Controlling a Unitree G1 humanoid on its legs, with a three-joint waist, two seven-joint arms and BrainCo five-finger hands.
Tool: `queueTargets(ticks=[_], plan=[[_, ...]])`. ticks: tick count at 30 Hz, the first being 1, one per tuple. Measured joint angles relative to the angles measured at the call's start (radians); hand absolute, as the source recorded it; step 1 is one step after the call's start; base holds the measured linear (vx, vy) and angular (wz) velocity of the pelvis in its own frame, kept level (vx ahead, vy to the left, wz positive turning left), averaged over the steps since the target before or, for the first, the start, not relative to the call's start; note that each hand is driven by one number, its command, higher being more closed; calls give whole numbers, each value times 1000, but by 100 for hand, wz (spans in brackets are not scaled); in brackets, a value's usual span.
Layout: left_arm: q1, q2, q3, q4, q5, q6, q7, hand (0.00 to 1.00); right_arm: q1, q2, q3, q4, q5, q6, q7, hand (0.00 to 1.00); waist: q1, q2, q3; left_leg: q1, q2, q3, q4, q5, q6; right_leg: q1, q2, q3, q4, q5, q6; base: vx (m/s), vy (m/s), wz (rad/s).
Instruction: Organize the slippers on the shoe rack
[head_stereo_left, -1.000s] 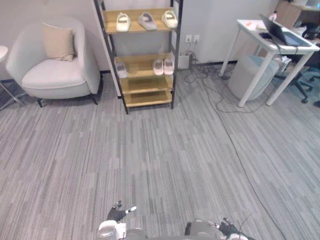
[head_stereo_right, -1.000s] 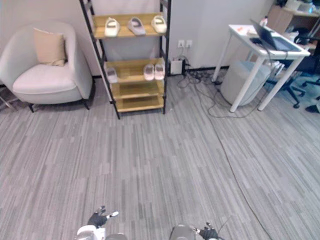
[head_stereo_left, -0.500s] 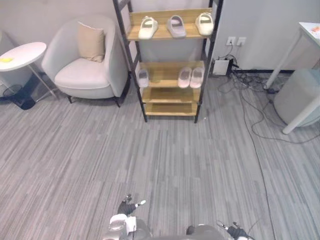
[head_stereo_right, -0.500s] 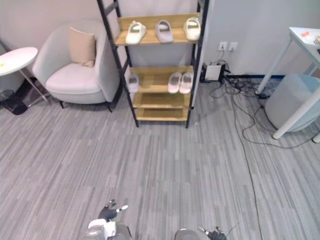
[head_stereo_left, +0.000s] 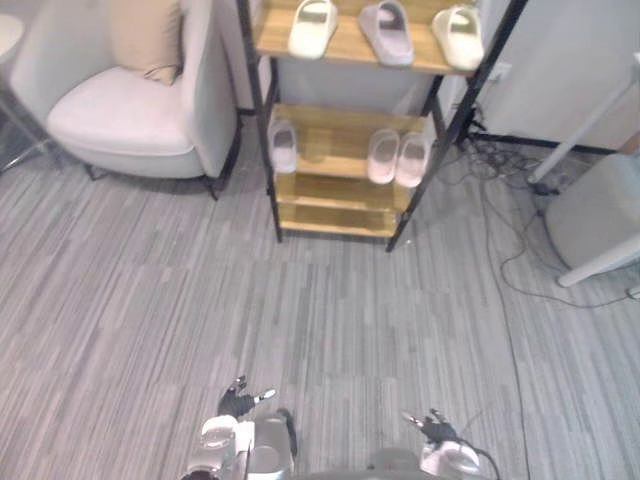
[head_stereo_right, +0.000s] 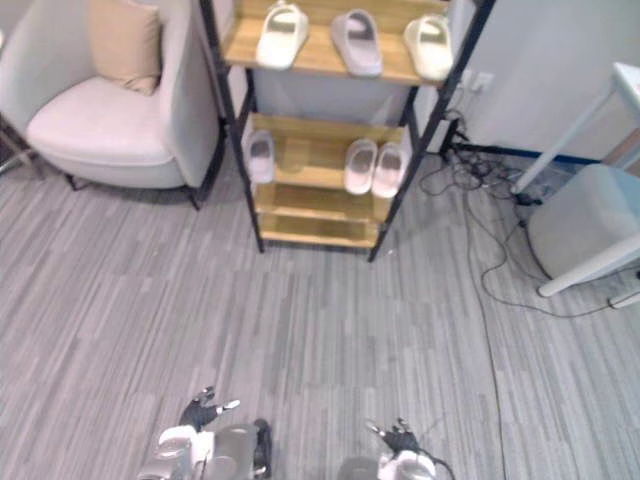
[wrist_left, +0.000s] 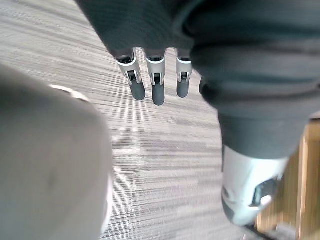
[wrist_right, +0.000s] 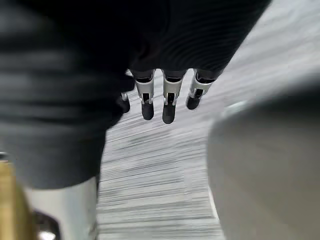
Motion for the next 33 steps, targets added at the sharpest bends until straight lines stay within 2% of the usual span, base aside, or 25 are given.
queueTargets(ticks=[2,4,5,6,7,8,9,11,12,13,14,15,16,17,19,21,22,23,24,25,26,27,29,30,33], plan=[[-8,-11,-1,-1,0,0,0,0,-4,-1,-3,-22,0,-1,1,0,-16,12,1,37,20,-29,-41,3,-5,-72,42,-28,-189,-2,-24,394,-125,52],[-14,-24,-3,-2,0,1,1,0,-16,-7,-6,-42,2,-3,0,0,-25,31,12,72,49,-51,-81,3,-5,-141,89,9,-399,83,-23,462,-211,44],[-12,-31,-10,-2,1,1,2,0,-19,-12,-7,-49,2,-2,0,0,-26,34,15,99,63,-55,-107,1,-8,-159,117,43,-569,193,-19,453,-269,43],[-7,-30,-13,-1,1,1,2,0,-14,-10,-11,-49,3,-1,0,0,-27,14,14,128,58,-53,-119,-8,-57,-163,115,86,-698,278,0,451,-295,46],[-4,-28,-17,-2,2,-1,3,0,-9,-10,-12,-48,3,0,0,0,-27,8,11,145,55,-55,-126,-24,-82,-163,113,105,-720,317,0,488,-339,56],[-4,-35,-17,9,7,1,5,0,-16,-19,-20,-48,2,2,0,0,-34,24,18,197,78,-70,-139,-50,-115,-158,127,134,-644,432,-25,392,-294,41],[-8,-43,-17,14,14,1,5,0,-18,-26,-22,-48,1,3,0,0,-36,36,20,203,88,-75,-139,-51,-113,-161,136,136,-616,418,-37,453,-341,38],[-6,-86,-17,24,32,-4,2,0,-17,-59,-40,-47,-3,6,3,0,-39,101,8,178,145,-99,-19,-36,-98,-166,175,113,-498,293,-66,462,-352,16],[-7,-90,-15,27,32,-4,1,0,-16,-60,-51,-47,-3,7,4,0,-39,109,5,158,157,-108,29,-35,-100,-159,182,105,-491,279,-69,452,-295,14],[-7,-97,0,28,32,-3,-2,0,-11,-62,-69,-43,-2,12,4,0,-43,126,3,94,194,-127,215,-8,-133,-117,201,86,-493,250,-79,368,-182,13],[-9,-105,37,23,33,-1,-2,0,-3,-64,-77,-40,0,15,3,0,-45,137,9,26,238,-136,411,99,-154,-47,231,75,-516,230,-98,360,-147,8],[-7,-107,49,21,33,-1,-2,0,4,-65,-76,-40,1,15,3,0,-43,139,10,7,254,-132,471,155,-150,-13,243,76,-535,225,-103,365,-92,-4],[-1,-105,60,20,34,-2,-1,0,14,-68,-67,-31,1,14,0,0,-35,135,14,-53,300,-97,629,134,-149,67,268,83,-597,220,-111,354,-62,-10],[-2,-100,62,15,34,-3,-1,0,12,-68,-60,-16,3,15,-3,0,-32,132,13,-111,312,-43,695,32,-131,119,273,97,-641,219,-113,359,-51,-14],[-1,-97,62,-5,33,-7,-1,0,9,-68,-49,-9,4,16,-3,0,-25,128,15,-182,287,33,622,-53,-118,169,271,132,-686,220,-114,330,5,-42],[1,-93,61,-17,30,-16,-1,0,5,-63,-48,-7,4,17,-2,0,-13,125,17,-224,210,18,392,-66,-113,198,254,160,-697,208,-104,349,122,-59],[4,-91,61,-24,29,-19,0,0,5,-60,-49,-7,5,15,-3,0,-8,121,20,-236,153,-18,195,-37,-120,217,238,184,-698,190,-85,301,191,-54],[9,-90,61,-25,29,-20,1,0,10,-60,-48,-6,6,14,-3,0,-6,125,18,-229,122,-48,55,33,-128,222,238,201,-699,177,-67,366,249,-106],[21,-85,61,-24,26,-21,3,0,11,-56,-34,-3,5,14,-4,0,22,129,13,-184,102,-46,-2,133,-99,243,239,262,-706,171,-47,249,180,-90],[25,-64,61,-16,26,-17,4,0,10,-33,-18,-10,8,12,-5,0,19,97,-2,-171,76,-33,-21,126,-96,259,216,279,-724,172,-38,296,167,-66],[24,-58,61,-14,26,-16,4,0,11,-28,-12,-11,6,10,-5,0,13,83,-10,-174,65,-33,-16,117,-87,256,205,277,-731,171,-29,404,158,9],[13,-42,61,-9,27,-17,0,0,14,-14,-3,-3,3,13,-2,0,13,51,-7,-197,45,-36,41,92,-54,258,181,273,-738,167,-14,463,150,23],[6,-36,62,-10,24,-17,0,0,14,-5,0,4,1,14,-2,0,21,41,-6,-199,38,-34,73,65,-40,272,172,270,-735,165,-12,334,106,10],[6,-33,60,-9,24,-16,0,0,-3,-8,9,20,-3,14,-1,0,30,38,-8,-172,36,-22,77,31,-36,266,164,271,-681,158,0,266,96,-12],[8,-32,57,-1,22,-14,-1,0,-20,-7,31,21,-35,14,3,0,36,35,-8,-101,34,14,28,13,-32,199,144,268,-486,132,41,231,92,-33]])
